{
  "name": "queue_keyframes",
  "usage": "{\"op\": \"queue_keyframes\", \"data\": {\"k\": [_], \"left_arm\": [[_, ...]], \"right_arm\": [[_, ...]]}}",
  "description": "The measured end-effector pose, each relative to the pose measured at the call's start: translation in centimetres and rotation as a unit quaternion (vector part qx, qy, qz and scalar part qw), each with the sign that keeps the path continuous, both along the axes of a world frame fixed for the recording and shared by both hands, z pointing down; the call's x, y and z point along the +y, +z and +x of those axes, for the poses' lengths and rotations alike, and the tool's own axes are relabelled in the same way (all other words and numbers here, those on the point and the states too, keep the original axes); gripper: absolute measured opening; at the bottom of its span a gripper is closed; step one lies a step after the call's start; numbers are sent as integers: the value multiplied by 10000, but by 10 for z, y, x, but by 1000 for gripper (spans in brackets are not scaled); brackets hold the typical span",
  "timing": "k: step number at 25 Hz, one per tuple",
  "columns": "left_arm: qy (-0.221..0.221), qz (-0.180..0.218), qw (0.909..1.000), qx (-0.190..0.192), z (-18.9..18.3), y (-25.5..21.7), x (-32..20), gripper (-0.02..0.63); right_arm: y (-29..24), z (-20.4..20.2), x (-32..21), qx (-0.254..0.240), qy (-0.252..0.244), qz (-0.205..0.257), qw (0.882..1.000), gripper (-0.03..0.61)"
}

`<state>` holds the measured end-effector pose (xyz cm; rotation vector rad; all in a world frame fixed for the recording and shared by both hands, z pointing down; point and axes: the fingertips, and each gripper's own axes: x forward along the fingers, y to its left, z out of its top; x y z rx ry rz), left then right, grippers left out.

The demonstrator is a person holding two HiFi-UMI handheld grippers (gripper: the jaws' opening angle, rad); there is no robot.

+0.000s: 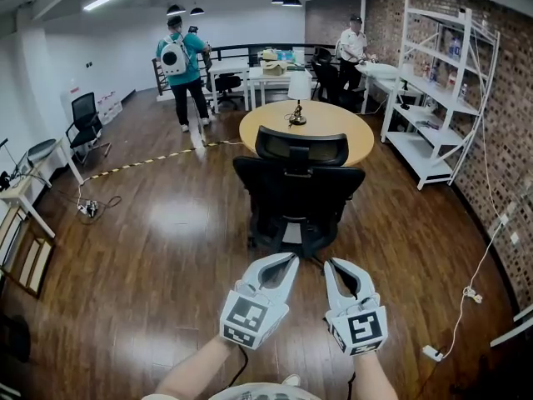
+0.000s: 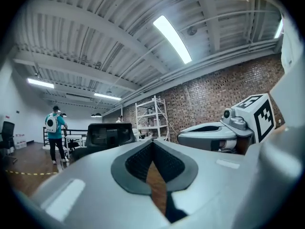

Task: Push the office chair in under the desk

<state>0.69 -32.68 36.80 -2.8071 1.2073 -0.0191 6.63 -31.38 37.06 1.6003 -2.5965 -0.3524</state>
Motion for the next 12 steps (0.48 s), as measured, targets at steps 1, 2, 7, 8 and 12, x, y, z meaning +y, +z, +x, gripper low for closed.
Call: {"op": "queue_keyframes", "data": {"k": [1,2,7,8,12], "left_arm": [[25,-53,10000,73,-4,0,7,17],[47,-108,9998,142,-7,1,14,17],[165,-334,9978,546,-23,6,45,17],[175,-364,9973,607,-27,6,50,16],[173,-395,9966,705,-36,9,64,16]], "right_arm": [[1,-6,7,-54,19,-13,10000,0],[3,-11,13,-124,37,-27,9999,0],[6,-35,45,-447,92,-92,9989,0],[7,-39,51,-463,95,-99,9988,0],[12,-51,69,-562,148,-154,9982,0]]}}
